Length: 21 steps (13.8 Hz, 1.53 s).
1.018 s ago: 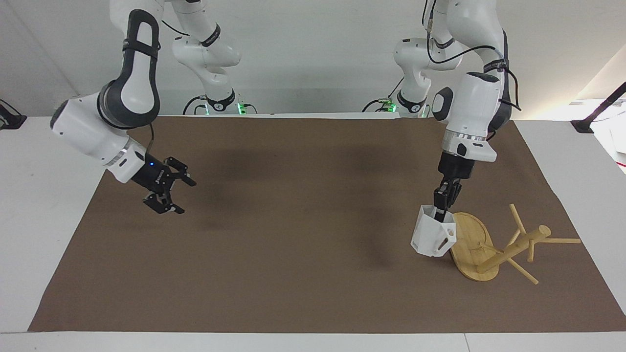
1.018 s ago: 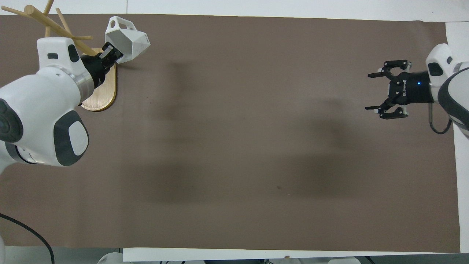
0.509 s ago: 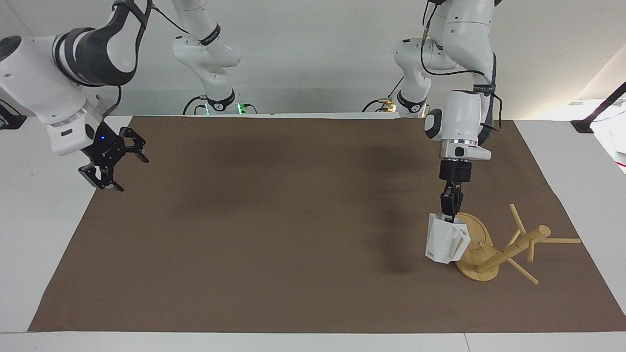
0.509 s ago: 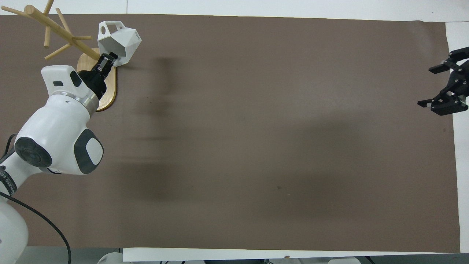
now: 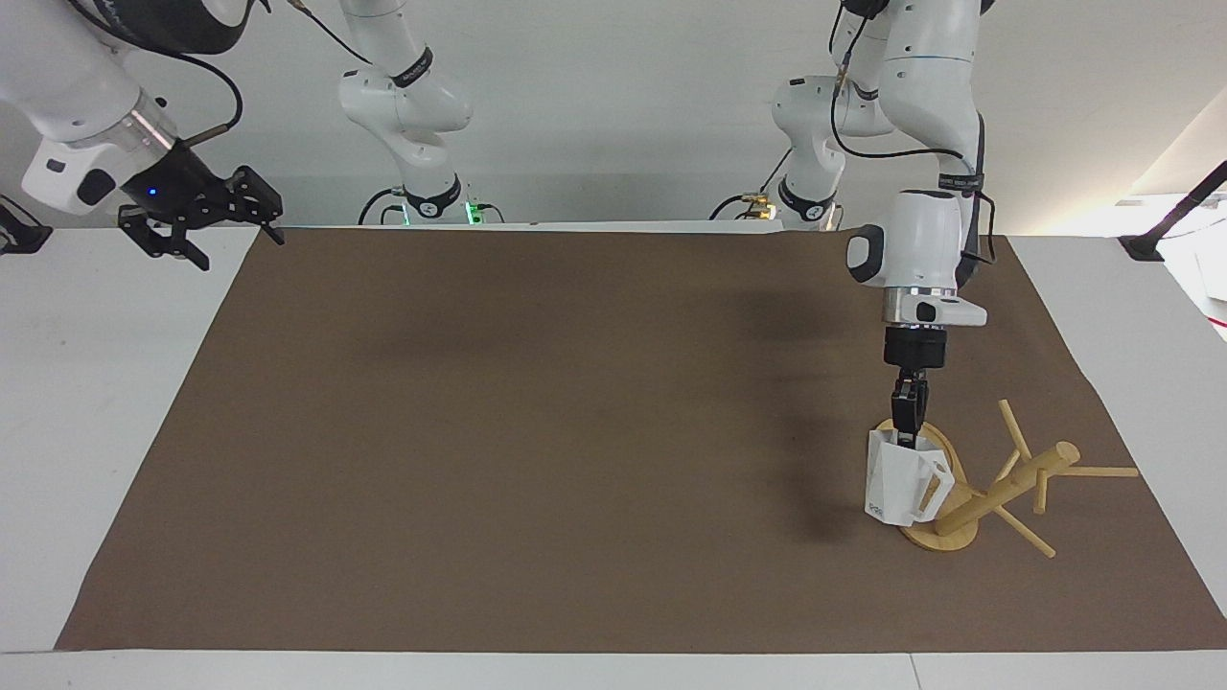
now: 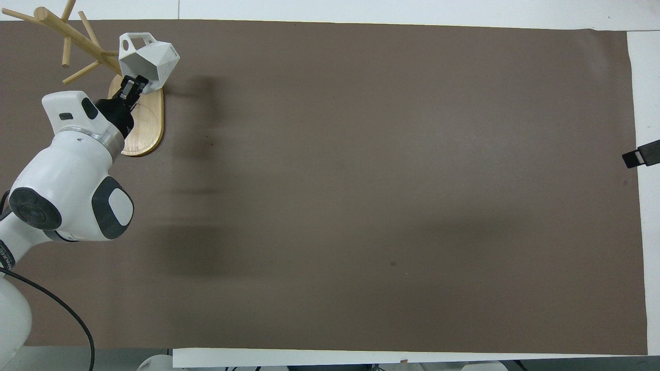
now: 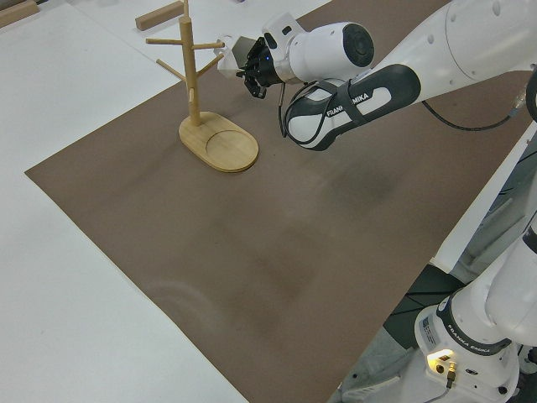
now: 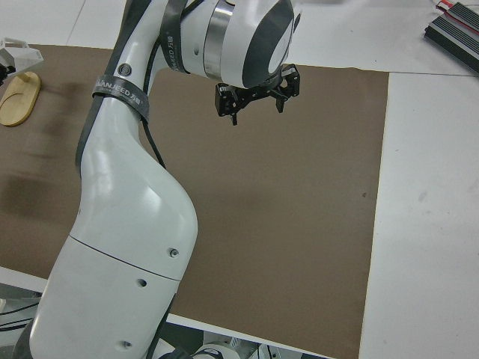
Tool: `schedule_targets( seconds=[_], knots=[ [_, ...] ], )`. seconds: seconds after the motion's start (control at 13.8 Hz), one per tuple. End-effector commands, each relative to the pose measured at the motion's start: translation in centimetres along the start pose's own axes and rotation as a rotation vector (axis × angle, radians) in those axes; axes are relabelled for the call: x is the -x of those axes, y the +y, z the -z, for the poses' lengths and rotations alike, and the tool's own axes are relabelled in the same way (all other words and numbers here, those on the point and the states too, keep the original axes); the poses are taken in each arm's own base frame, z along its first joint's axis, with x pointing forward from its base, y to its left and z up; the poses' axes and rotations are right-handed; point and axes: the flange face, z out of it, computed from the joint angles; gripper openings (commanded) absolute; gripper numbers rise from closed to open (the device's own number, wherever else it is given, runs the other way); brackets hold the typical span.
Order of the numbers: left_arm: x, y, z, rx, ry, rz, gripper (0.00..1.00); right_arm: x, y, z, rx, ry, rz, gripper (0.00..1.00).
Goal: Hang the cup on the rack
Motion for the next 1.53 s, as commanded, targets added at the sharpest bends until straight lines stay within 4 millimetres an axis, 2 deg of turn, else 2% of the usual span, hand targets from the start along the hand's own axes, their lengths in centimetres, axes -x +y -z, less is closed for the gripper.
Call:
schedule_targets(
  seconds=[0.0, 0.22, 0.51, 0.58, 0.65, 0.73, 0.95, 1.02, 1.16, 1.31, 1.45],
  knots=[
    [-1.1, -0.6, 0.0, 0.001, 0.022, 0.032, 0.0, 0.6, 0.6, 0.3, 0.064, -0.042, -0.124, 0.99],
    [-1.4, -1.8, 0.1, -0.026, 0.019, 0.044, 0.0, 0.6, -1.3, 0.4, 0.113, -0.052, -0.221, 0.99],
    [-1.7, -3.0, 0.1, -0.05, 0.019, 0.059, 0.0, 1.1, -1.2, 0.1, 0.106, -0.056, -0.241, 0.99],
    [-2.1, -3.2, 0.0, -0.058, 0.018, 0.081, 0.11, 1.7, -1.5, 0.2, 0.109, -0.051, -0.246, 0.99],
    [-2.4, -3.2, 0.0, -0.062, 0.02, 0.124, 0.61, 2.3, -2.0, 0.6, 0.114, -0.031, -0.24, 0.99],
    [-2.4, -3.1, 0.1, -0.067, 0.016, 0.147, 0.86, 2.6, -2.3, 0.4, 0.113, -0.03, -0.243, 0.99],
    [-1.9, -3.3, 1.0, -0.17, -0.071, 0.143, 0.91, 2.5, -3.1, 0.3, 0.117, -0.029, -0.272, 0.99],
    [-2.3, -3.2, 2.0, -0.223, -0.112, 0.147, 0.98, 2.5, -3.0, 0.2, 0.116, -0.03, -0.272, 0.99],
    [-2.7, -2.7, 3.9, -0.322, -0.195, 0.148, 0.98, 2.3, -3.1, 0.0, 0.115, -0.038, -0.271, 0.99],
    [-4.9, -2.8, 5.8, -0.419, -0.274, 0.095, 0.98, 2.1, -3.0, -0.6, 0.111, -0.059, -0.27, 0.99],
    [-6.8, -2.6, 8.0, -0.488, -0.409, -0.084, 0.98, 2.3, -2.4, -1.0, 0.106, -0.067, -0.281, 0.99]
  ],
)
